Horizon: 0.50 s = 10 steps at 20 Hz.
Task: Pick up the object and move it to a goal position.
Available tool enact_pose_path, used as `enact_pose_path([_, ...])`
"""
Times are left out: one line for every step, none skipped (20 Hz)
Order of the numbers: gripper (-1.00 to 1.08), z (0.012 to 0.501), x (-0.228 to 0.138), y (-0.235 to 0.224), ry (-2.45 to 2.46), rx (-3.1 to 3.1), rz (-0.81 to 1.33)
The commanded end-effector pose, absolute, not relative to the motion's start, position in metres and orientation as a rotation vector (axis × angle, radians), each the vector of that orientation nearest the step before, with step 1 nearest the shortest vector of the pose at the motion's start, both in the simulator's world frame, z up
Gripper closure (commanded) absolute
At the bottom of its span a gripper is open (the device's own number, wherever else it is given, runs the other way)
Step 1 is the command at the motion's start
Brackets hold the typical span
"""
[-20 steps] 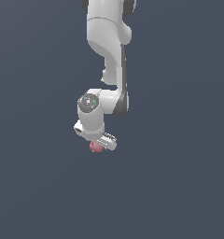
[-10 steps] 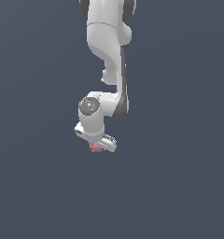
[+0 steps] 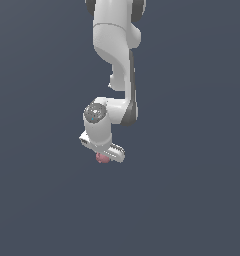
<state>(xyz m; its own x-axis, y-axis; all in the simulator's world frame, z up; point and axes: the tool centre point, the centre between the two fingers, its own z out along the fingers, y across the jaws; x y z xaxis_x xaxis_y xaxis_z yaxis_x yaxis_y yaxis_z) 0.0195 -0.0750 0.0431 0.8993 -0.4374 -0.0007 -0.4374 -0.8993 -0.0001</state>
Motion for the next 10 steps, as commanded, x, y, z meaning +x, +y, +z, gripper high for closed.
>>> enact_pose_path([1.08,0.049,0.020,-0.076,0.705,-3.061,-0.001])
enact_pose_path([1.08,0.052,0.020,-0.077,0.705,-3.061,-0.001])
enact_pose_path([1.08,0.056,0.020,-0.078,0.705,-3.061,-0.001])
enact_pose_path([1.08,0.061,0.020,-0.079,0.705,-3.061,-0.001])
enact_pose_path([1.08,0.067,0.020,-0.080,0.705,-3.061,-0.001])
enact_pose_path([1.08,0.073,0.019,-0.081,0.705,-3.061,-0.001])
enact_pose_path([1.08,0.080,0.019,-0.083,0.705,-3.061,-0.001])
enact_pose_path([1.08,0.088,0.019,-0.085,0.706,-3.061,0.000])
enact_pose_path([1.08,0.096,0.019,-0.086,0.706,-3.061,0.000])
enact_pose_path([1.08,0.105,0.019,-0.088,0.706,-3.061,0.000])
